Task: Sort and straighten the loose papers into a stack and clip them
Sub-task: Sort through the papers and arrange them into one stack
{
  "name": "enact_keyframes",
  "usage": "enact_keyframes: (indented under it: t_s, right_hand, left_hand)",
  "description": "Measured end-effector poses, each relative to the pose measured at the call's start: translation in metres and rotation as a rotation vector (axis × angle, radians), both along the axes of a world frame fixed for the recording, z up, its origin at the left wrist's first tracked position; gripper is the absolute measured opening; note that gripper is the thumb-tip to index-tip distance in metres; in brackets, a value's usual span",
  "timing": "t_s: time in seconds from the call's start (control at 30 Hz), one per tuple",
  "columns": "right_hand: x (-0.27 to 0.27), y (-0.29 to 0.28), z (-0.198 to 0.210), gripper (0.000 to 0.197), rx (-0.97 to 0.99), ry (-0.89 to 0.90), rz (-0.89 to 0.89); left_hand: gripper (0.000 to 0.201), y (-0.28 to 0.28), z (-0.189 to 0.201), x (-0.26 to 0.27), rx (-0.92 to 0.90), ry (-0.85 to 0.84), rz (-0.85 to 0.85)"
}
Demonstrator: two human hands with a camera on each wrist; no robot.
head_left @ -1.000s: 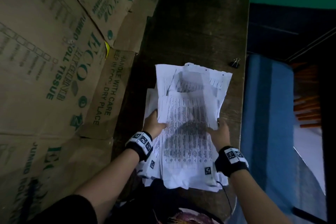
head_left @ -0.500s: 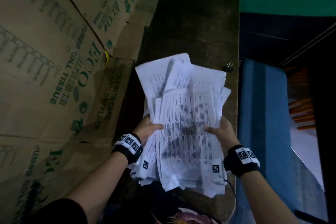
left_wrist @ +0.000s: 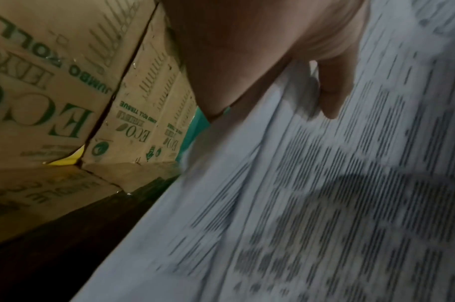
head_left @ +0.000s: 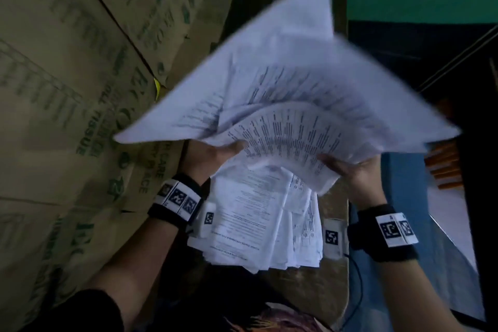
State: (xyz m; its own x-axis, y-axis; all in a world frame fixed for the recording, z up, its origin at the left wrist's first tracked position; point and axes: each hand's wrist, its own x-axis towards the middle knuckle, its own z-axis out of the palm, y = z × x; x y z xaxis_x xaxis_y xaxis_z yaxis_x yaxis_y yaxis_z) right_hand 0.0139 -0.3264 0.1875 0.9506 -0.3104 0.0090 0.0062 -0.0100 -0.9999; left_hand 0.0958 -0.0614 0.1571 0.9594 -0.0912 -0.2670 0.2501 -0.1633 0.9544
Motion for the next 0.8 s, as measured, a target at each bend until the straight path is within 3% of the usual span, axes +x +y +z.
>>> enact_keyframes:
  t_s: [0.13, 0.17, 0.23, 0.3, 0.43, 0.53, 0.57, 0.6, 0.7, 0.8]
  right_hand:
    - [0.000, 0.001, -0.004, 0.032, 0.041, 0.113, -0.029]
    - [0.003, 0.002, -0.003, 0.036, 0.029, 0.125, -0.053]
    - [0.011, 0.005, -0.005, 0.048, 0.033, 0.118, -0.099]
    - [0.021, 0.014, -0.001, 0.039, 0.039, 0.090, -0.152]
    - [0.024, 0.019, 0.015, 0.026, 0.037, 0.056, -0.166]
    - [0.014, 0.008, 0.013, 0.019, -0.028, 0.122, -0.102]
    - [0.013, 0.004, 0.012, 0.017, -0.025, 0.144, -0.114]
    - [0.013, -0.003, 0.011, 0.026, -0.034, 0.142, -0.119]
    - [0.015, -0.016, 0.035, 0.081, -0.124, -0.052, -0.090]
    - [0.021, -0.017, 0.087, 0.071, -0.384, -0.224, 0.001]
  left_hand:
    - [0.039, -0.007, 0.001, 0.006, 0.021, -0.067, 0.018]
    - [0.039, -0.009, 0.005, 0.008, 0.036, -0.098, -0.016]
    - [0.048, -0.016, 0.010, 0.014, 0.048, -0.106, -0.007]
    - [0.060, -0.025, 0.012, 0.019, 0.025, -0.148, 0.087]
    - [0.029, -0.031, 0.027, 0.017, 0.170, -0.321, 0.123]
    - [0.056, -0.027, 0.026, 0.017, 0.217, -0.314, 0.055]
    - [0.051, -0.024, 0.018, 0.021, 0.195, -0.261, 0.022]
    - [0.045, -0.022, 0.013, 0.026, 0.145, -0.198, 0.036]
    - [0.048, -0.027, 0.015, 0.035, 0.023, -0.133, -0.001]
    - [0.037, -0.027, 0.016, 0.046, 0.023, -0.117, -0.007]
